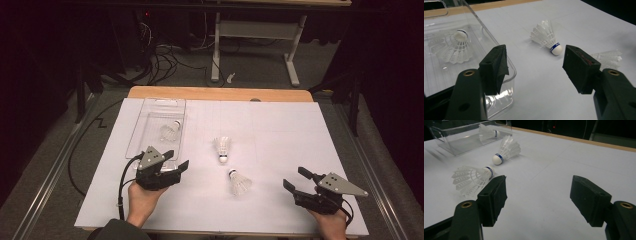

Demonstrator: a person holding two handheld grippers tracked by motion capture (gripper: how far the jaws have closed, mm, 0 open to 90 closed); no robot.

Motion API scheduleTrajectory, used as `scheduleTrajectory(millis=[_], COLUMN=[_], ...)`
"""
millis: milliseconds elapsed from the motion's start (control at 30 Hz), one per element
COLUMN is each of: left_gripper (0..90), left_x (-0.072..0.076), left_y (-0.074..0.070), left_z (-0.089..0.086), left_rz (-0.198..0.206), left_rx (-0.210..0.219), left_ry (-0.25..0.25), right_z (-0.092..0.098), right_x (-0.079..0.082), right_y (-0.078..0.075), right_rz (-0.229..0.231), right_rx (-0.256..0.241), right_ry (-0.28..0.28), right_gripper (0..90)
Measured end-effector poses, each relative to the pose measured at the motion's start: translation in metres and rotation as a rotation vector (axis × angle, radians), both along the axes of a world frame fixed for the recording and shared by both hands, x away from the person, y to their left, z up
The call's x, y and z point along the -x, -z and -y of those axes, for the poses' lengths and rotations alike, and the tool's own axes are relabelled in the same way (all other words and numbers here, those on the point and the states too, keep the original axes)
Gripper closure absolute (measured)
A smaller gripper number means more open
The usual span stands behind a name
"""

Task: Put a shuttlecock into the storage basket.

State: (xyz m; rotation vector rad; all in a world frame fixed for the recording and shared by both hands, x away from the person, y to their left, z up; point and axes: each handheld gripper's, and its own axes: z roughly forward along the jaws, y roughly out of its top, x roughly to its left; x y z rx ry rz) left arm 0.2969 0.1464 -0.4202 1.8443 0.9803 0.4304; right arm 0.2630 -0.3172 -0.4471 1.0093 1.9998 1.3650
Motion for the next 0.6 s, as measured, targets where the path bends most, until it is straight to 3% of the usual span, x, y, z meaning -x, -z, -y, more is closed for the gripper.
scheduleTrajectory(millis=[600], left_gripper=[37.5], left_x=[-0.013], left_y=[-0.003], left_z=[0.015], left_rz=[0.011], left_rx=[-0.019], left_ry=[0.016], right_z=[0.005], right_x=[0.0], right_y=[0.0], right_rz=[-0.002], right_rx=[-0.028], right_ry=[0.02], right_gripper=[29.9])
